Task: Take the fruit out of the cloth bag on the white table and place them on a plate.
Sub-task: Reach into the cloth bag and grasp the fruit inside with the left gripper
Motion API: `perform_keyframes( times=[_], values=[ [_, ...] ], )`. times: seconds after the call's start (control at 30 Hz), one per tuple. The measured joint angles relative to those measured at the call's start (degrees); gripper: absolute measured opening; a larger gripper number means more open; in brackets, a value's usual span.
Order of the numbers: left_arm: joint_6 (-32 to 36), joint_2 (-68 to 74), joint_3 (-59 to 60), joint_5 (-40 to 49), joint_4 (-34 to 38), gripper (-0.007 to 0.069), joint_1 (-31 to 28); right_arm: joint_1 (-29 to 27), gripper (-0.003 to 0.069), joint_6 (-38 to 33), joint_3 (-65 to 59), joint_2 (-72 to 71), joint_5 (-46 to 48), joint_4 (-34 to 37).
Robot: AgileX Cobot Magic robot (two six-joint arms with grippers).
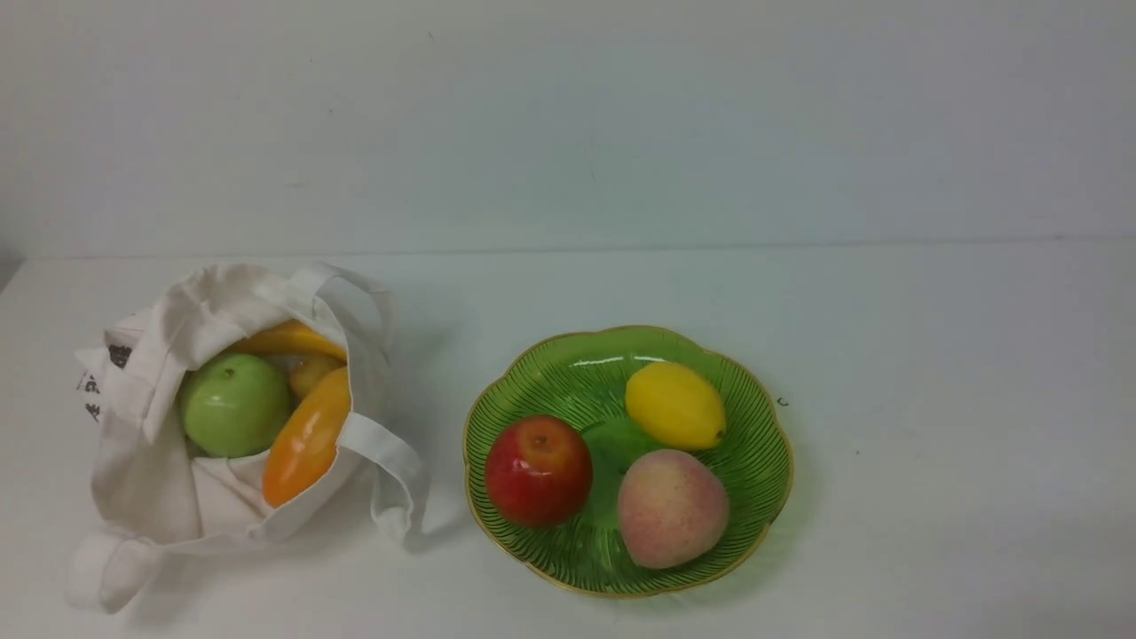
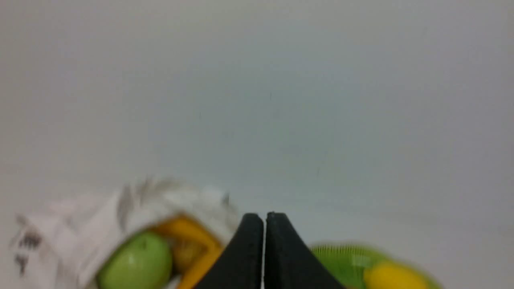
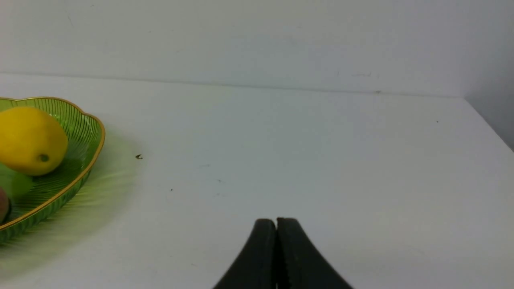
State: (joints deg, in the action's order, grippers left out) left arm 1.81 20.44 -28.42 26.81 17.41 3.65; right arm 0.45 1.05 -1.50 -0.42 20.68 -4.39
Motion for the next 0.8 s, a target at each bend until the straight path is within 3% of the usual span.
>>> perform_keyframes(
  times=[0.1,0.2,0.6,0.8],
  values=[
    [0.29,14.79,-7.85,15.27,-1.93,-0.0008,0.00,0.00,-0.0014,0.00,0.00,0.00,0.00,0.00],
    [1.25,27.08,-14.27,21.56,-3.64,-0.0008,0.00,0.00,-0.0014,0.00,0.00,0.00,0.00,0.00],
    [15.50,63.30,-31.46,24.11,-4.98,-0.0008,0.00,0.00,-0.0014,0.00,0.00,0.00,0.00,0.00],
    [17.55,70.64,-32.36,22.29,-6.29,-0.0008,0.29,0.00,-0.0014,0.00,0.05,0.00,0.00,0.00]
  ],
)
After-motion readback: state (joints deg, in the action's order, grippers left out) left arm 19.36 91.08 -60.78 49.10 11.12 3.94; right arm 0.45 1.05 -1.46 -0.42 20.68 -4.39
